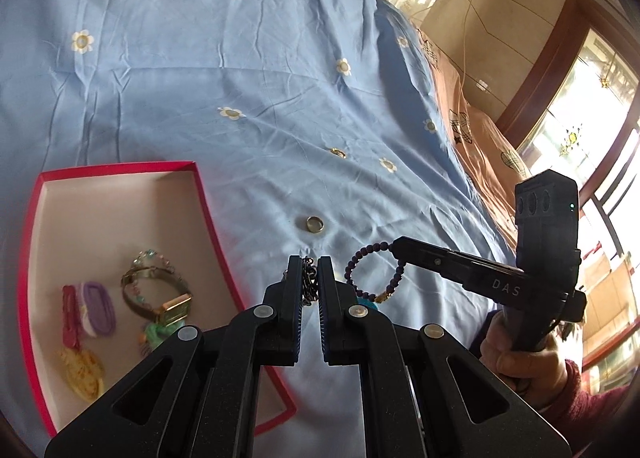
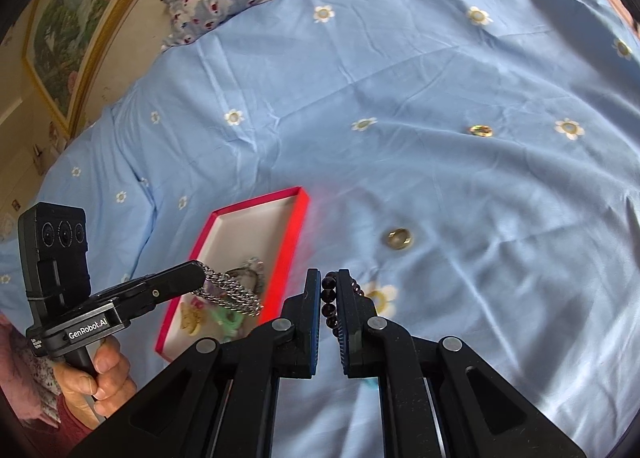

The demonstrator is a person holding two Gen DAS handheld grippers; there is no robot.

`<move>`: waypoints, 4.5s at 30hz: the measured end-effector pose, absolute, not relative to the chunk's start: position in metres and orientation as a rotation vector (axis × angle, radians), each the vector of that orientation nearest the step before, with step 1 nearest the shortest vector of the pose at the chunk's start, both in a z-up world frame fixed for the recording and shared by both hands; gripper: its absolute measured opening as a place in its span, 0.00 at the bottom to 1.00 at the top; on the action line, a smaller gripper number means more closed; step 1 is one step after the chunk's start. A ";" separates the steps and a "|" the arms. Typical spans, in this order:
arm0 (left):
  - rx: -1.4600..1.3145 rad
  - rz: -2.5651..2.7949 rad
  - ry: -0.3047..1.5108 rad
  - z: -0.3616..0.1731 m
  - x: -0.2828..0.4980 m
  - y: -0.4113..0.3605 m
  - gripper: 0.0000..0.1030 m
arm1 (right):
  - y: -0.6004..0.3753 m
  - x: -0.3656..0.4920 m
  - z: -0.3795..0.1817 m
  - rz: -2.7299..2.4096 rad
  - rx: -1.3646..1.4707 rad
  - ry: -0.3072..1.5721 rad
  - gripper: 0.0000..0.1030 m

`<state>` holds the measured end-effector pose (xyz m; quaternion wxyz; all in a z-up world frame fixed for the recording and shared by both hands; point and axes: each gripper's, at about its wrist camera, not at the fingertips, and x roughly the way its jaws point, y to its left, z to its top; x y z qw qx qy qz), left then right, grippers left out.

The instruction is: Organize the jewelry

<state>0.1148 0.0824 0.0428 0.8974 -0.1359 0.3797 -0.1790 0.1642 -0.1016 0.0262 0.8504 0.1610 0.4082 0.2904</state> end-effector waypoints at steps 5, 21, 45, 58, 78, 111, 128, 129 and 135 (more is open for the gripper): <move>-0.295 -0.338 0.776 0.043 0.099 0.098 0.06 | -0.082 0.159 0.026 0.658 0.330 0.873 0.07; -0.365 -0.205 0.767 0.031 0.043 0.157 0.06 | -0.005 0.131 0.030 0.825 0.263 0.900 0.07; -0.448 -0.060 0.845 -0.022 0.017 0.209 0.06 | 0.056 0.114 -0.015 0.877 0.170 1.016 0.07; -0.416 0.043 0.909 -0.047 0.023 0.215 0.06 | 0.059 0.119 -0.035 0.787 0.057 1.037 0.07; -0.388 0.080 0.938 -0.051 0.028 0.212 0.16 | 0.064 0.122 -0.044 0.793 0.056 1.065 0.13; -0.337 0.119 0.876 -0.030 0.006 0.190 0.70 | 0.039 0.100 -0.016 0.810 0.130 0.943 0.75; -0.391 0.156 0.790 -0.026 -0.023 0.188 0.86 | 0.026 0.079 -0.017 0.823 0.180 0.878 0.81; -0.388 0.163 0.784 -0.026 -0.025 0.187 0.88 | 0.025 0.077 -0.017 0.821 0.177 0.866 0.82; -0.318 0.226 0.705 -0.022 -0.044 0.174 0.89 | 0.016 0.061 -0.013 0.765 0.124 0.768 0.83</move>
